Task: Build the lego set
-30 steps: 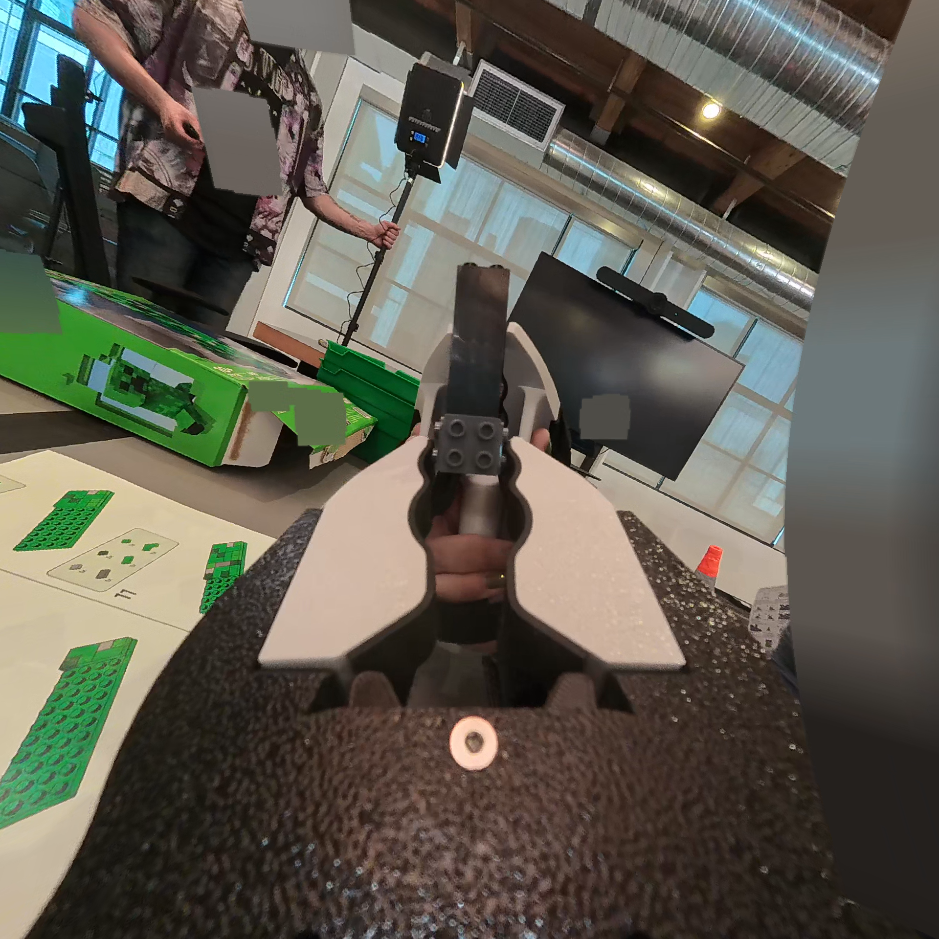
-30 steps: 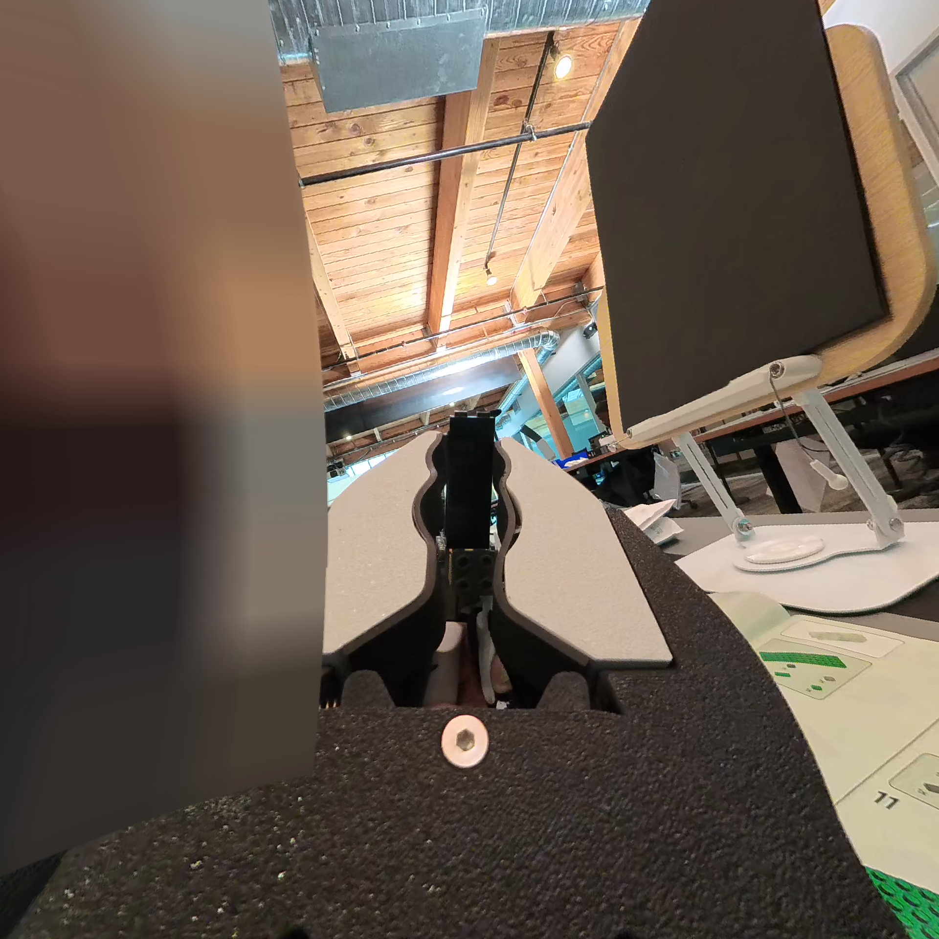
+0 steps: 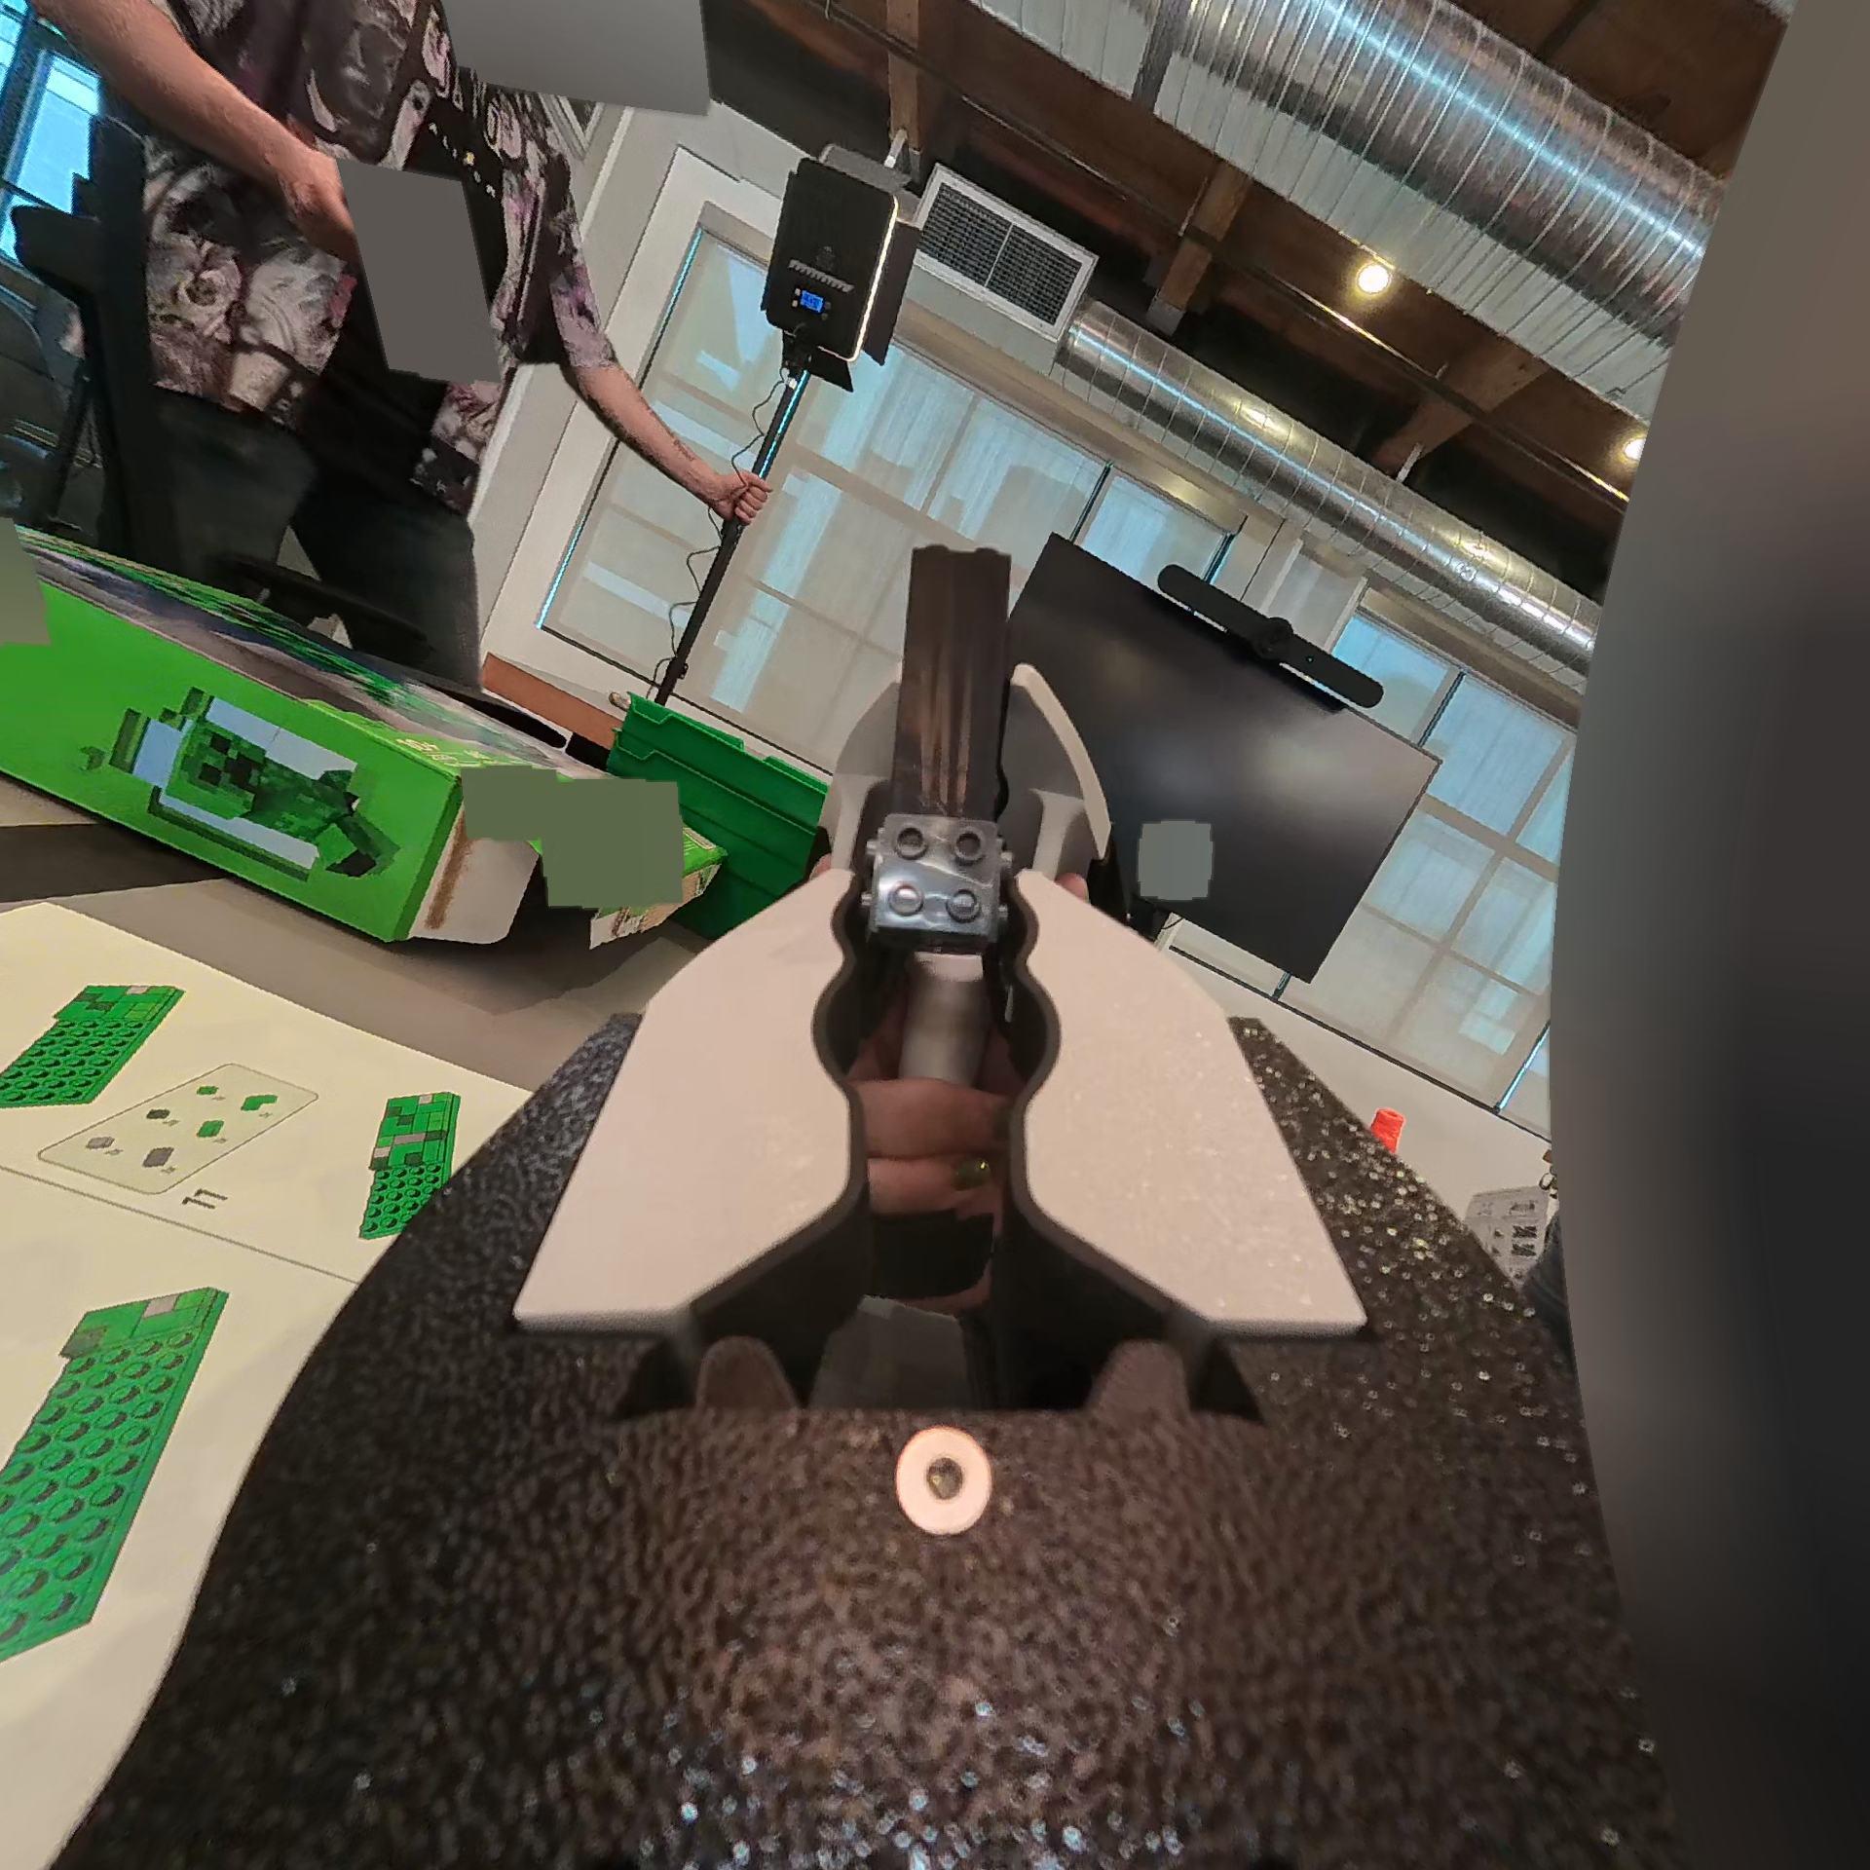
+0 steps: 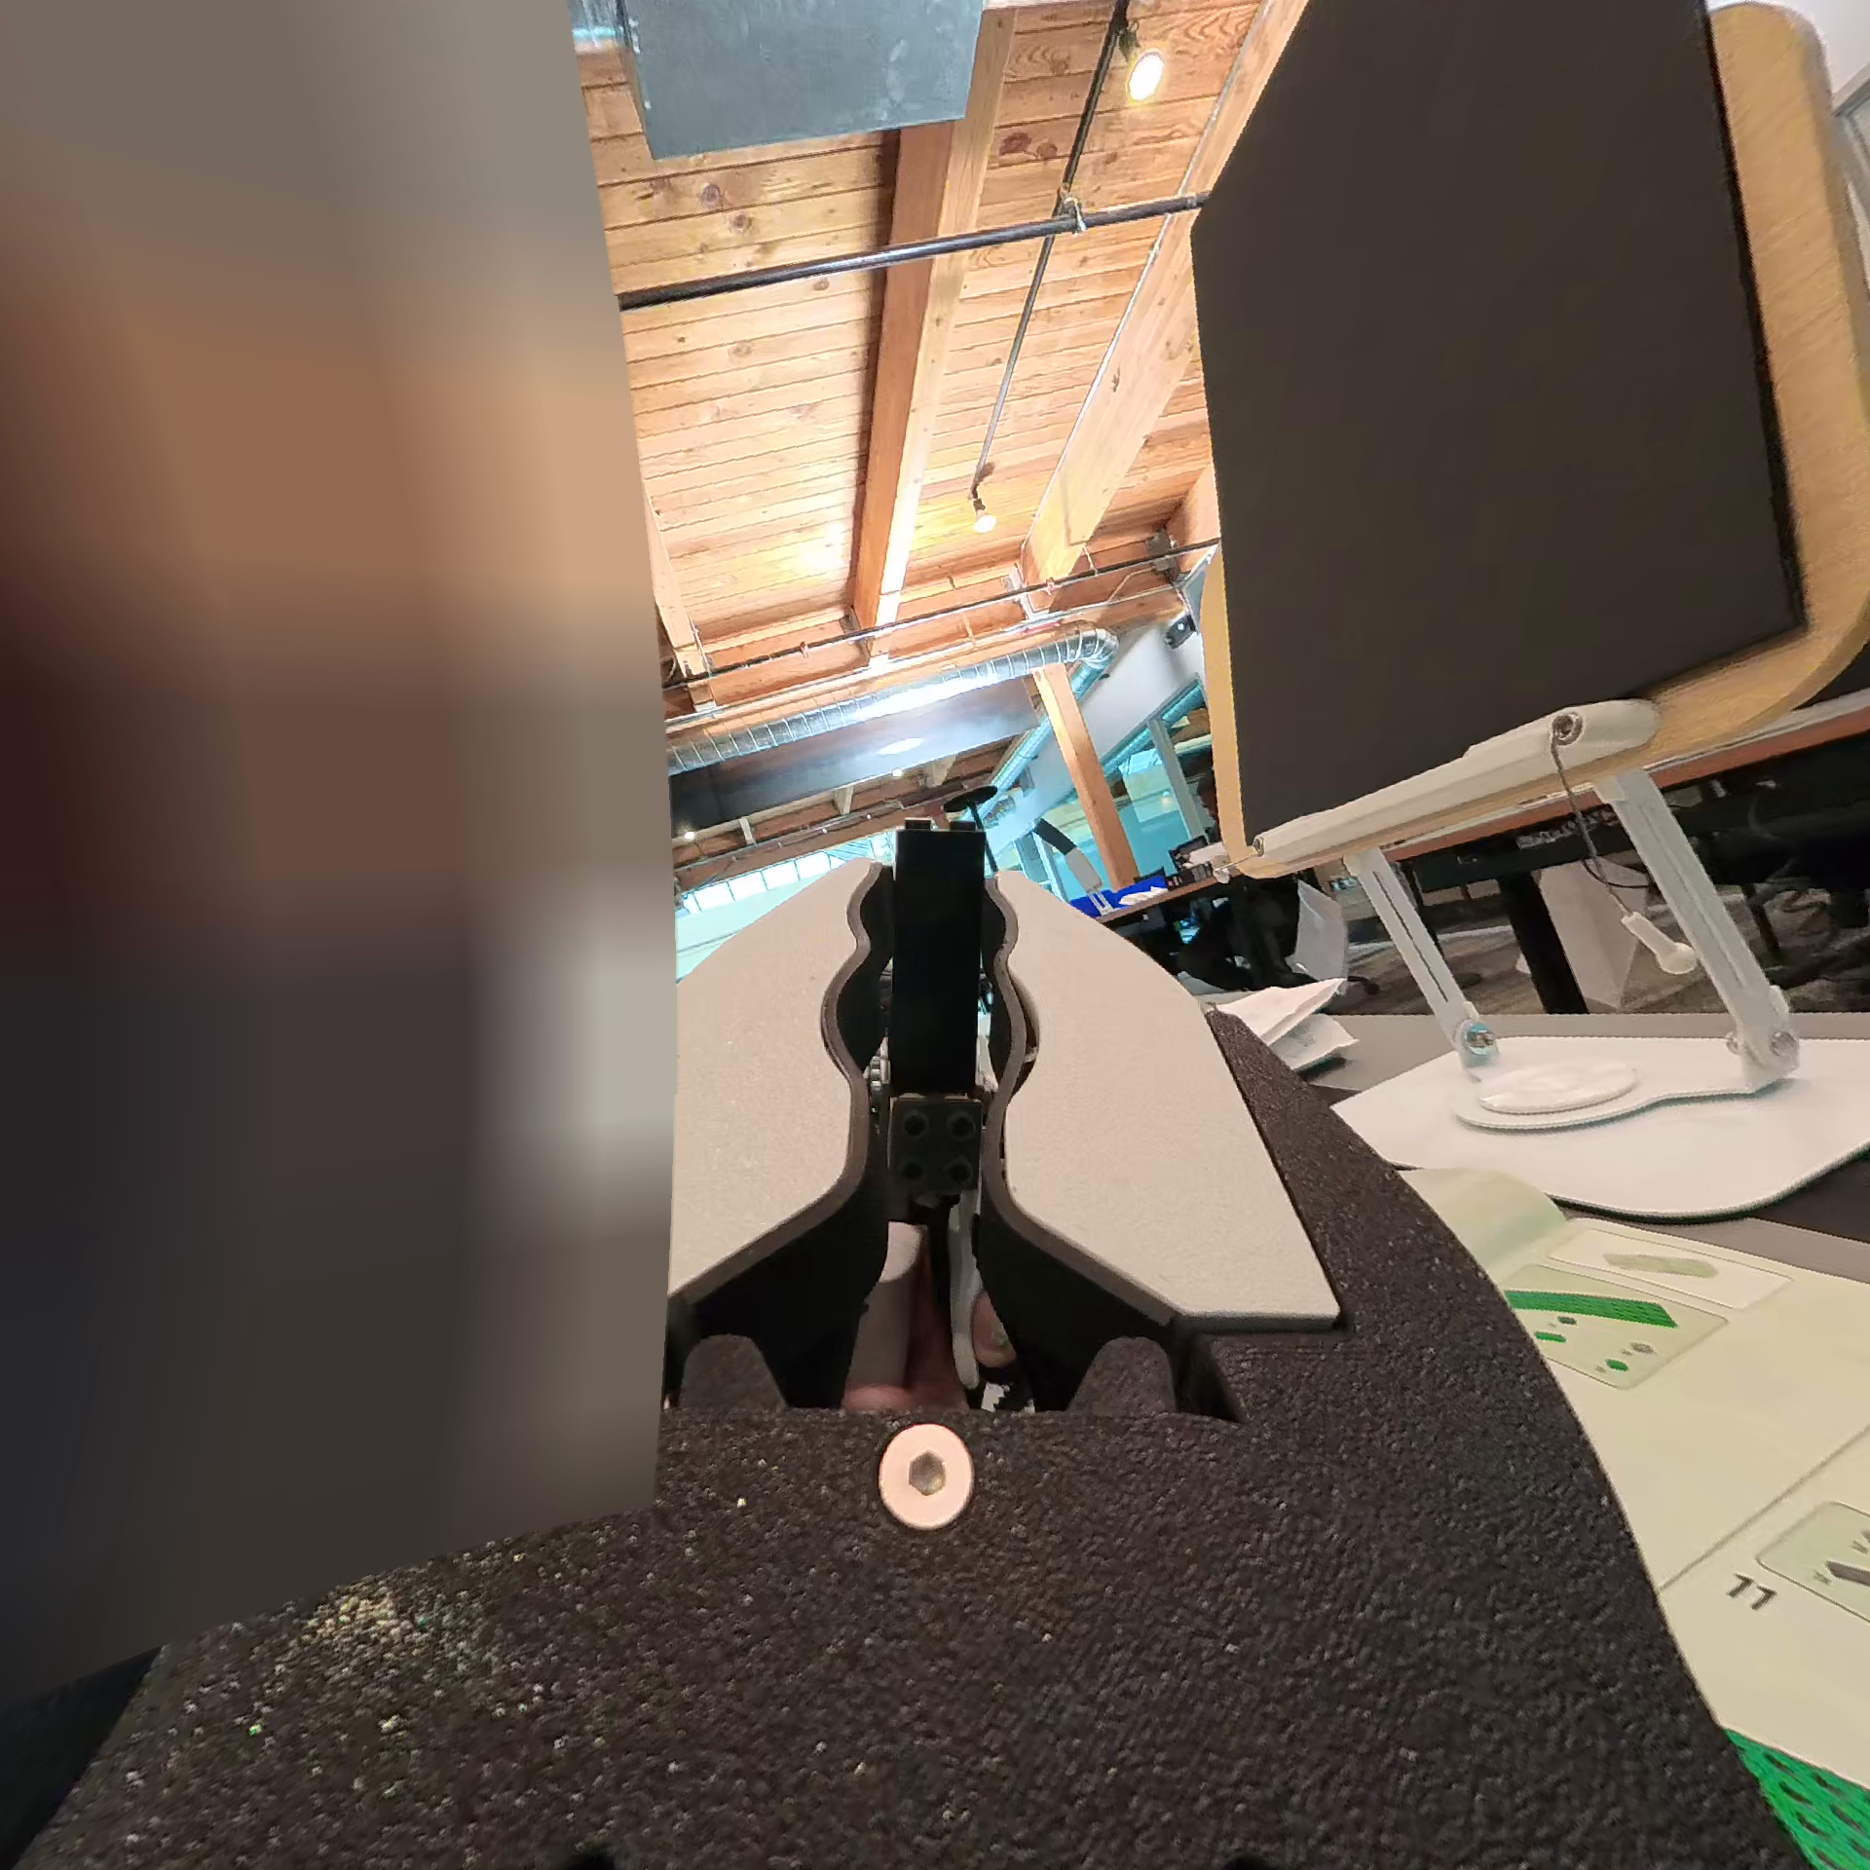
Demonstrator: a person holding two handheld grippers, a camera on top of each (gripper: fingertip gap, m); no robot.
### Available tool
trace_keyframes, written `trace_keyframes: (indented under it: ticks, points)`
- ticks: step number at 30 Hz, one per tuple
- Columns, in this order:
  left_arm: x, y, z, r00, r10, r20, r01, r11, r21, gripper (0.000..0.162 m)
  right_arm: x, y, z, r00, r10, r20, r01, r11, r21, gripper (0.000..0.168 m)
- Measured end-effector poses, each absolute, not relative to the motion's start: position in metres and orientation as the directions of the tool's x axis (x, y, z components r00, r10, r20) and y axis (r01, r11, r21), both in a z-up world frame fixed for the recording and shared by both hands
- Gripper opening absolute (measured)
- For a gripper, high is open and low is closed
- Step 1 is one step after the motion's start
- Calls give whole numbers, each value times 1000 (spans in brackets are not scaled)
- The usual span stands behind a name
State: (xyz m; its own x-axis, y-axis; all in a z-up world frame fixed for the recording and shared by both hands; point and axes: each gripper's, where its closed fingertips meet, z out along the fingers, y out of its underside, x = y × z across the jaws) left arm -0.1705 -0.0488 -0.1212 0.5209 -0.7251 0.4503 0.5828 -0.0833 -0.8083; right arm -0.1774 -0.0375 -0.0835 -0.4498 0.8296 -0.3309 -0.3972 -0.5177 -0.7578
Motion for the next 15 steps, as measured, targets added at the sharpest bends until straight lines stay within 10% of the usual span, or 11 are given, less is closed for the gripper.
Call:
trace_keyframes:
  ticks: [15]
  points:
    - [-177, -50, -120, 514, -729, 453, 601, -72, -796, 24, -176, -37, -88, -434, 843, -318, -352, -484, -801, 16]
